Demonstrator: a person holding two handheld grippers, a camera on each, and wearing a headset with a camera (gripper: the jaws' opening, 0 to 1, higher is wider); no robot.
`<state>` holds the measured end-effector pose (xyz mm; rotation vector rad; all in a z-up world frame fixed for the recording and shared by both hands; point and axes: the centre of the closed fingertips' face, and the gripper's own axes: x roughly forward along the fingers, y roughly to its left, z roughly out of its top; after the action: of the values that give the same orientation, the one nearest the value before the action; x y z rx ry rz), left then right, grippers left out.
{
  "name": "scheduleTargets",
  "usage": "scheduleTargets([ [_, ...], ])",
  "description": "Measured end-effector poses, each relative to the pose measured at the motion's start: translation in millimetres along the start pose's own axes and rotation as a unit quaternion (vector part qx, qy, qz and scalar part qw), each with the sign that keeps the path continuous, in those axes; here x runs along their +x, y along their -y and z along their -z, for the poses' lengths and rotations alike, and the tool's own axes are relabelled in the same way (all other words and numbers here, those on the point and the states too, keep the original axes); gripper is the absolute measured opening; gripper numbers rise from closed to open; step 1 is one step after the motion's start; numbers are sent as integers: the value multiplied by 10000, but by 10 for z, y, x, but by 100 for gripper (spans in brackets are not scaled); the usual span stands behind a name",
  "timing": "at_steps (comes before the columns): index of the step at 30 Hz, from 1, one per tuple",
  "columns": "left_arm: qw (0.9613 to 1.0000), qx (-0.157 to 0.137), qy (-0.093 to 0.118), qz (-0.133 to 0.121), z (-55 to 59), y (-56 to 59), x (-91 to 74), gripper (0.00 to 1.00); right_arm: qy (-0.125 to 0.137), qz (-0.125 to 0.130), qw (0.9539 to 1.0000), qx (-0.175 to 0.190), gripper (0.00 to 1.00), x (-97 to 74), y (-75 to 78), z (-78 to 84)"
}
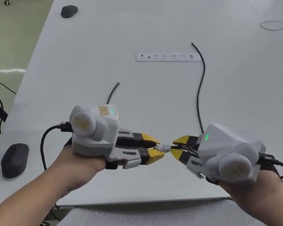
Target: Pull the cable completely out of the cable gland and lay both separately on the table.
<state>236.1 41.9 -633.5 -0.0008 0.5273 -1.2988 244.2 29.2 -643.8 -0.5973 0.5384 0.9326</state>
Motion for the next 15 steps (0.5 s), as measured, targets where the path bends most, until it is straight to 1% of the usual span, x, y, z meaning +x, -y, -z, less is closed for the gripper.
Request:
scheduleTargets([
  [1,10000,-14,15,-10,-4,0,1,15,5,17,10000,12,3,-4,3,3],
  [3,10000,-15,39,-25,-16,3,5,15,15,27,9999,-101,2,-6,-2,14],
  [4,10000,-7,37,-28,-14,5,8,15,12,21,10000,-76,2,-7,0,18],
  [8,10000,42,36,-41,-4,20,17,15,36,-35,10000,81,1,-12,-7,44],
  [11,9999,94,48,-48,-22,28,20,14,52,-41,9998,163,1,-25,-5,49],
  [12,9999,99,51,-51,-26,29,20,14,63,-33,9997,229,1,-31,3,51],
  [13,9999,102,47,-66,-30,26,20,14,14,13,9995,308,1,-41,27,80],
  [14,9999,107,46,-71,-29,20,20,14,14,22,9995,324,1,-44,34,87],
  [15,9999,103,41,-78,-26,11,19,14,2,49,9991,430,1,-51,55,115],
])
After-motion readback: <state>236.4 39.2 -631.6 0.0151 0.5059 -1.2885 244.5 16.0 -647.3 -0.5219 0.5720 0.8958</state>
